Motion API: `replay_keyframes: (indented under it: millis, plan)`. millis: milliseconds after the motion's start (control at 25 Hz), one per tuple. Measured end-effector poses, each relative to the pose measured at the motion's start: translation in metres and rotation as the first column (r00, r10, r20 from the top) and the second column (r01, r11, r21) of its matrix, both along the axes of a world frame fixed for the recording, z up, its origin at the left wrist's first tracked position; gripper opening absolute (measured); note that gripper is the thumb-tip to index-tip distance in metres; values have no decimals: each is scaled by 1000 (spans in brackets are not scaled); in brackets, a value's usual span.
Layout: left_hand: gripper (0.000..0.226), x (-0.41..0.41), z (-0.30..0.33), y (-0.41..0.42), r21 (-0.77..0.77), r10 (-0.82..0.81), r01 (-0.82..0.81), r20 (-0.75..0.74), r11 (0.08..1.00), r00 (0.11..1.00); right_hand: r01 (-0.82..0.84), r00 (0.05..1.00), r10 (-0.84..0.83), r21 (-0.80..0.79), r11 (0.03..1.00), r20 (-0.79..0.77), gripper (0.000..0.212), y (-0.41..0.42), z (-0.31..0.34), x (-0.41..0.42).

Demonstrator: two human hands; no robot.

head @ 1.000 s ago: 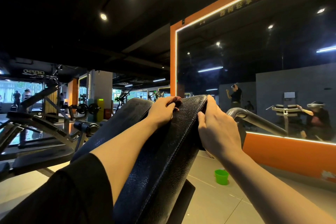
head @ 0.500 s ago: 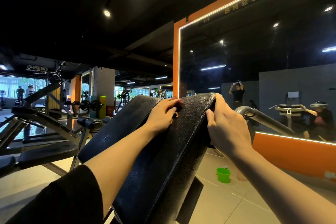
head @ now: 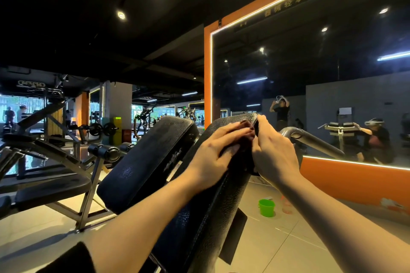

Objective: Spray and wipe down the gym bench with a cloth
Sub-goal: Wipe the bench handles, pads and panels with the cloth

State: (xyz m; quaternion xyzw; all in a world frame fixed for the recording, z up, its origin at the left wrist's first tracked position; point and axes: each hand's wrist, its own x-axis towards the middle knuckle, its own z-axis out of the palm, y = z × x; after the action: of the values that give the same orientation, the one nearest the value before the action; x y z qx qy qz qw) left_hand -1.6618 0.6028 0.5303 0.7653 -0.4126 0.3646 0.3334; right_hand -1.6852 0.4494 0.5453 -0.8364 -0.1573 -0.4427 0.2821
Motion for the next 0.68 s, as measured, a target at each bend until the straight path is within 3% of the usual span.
replay_keyframes:
  millis: [80,160,200,280,400,480,560,600,680]
  plan:
    - [44,14,5,21,-59,73,-80,-110,995,991,19,1000,-19,-23,1000,-8,28,2,0,-3]
    - [42,22,5,28,-178,294,-342,-246,923,923,55,998,-56,-51,997,-26,38,5,-1,-6]
    - [42,16,-1,25,-209,326,-388,-277,898,904,73,997,-75,-66,995,-22,43,6,-3,-7]
    - [45,-7,-18,19,-181,235,-264,-167,947,958,110,994,-112,-83,990,-14,50,6,-7,-10]
    - [51,-32,-40,36,8,40,-40,-53,999,998,104,994,-105,-49,993,-24,54,12,-19,-18]
    - [49,-13,-30,50,-81,164,-176,-140,981,977,18,1000,-18,2,1000,-26,60,26,-31,-24]
    - [44,-10,-23,45,-203,336,-405,-305,891,891,-66,996,70,80,995,-60,67,41,-42,-28]
    - [44,-17,-24,36,-220,343,-412,-293,884,893,-79,994,88,114,990,-70,69,45,-46,-30]
    - [48,-34,-34,28,-158,206,-230,-155,960,966,-86,994,95,147,985,-55,70,45,-48,-28]
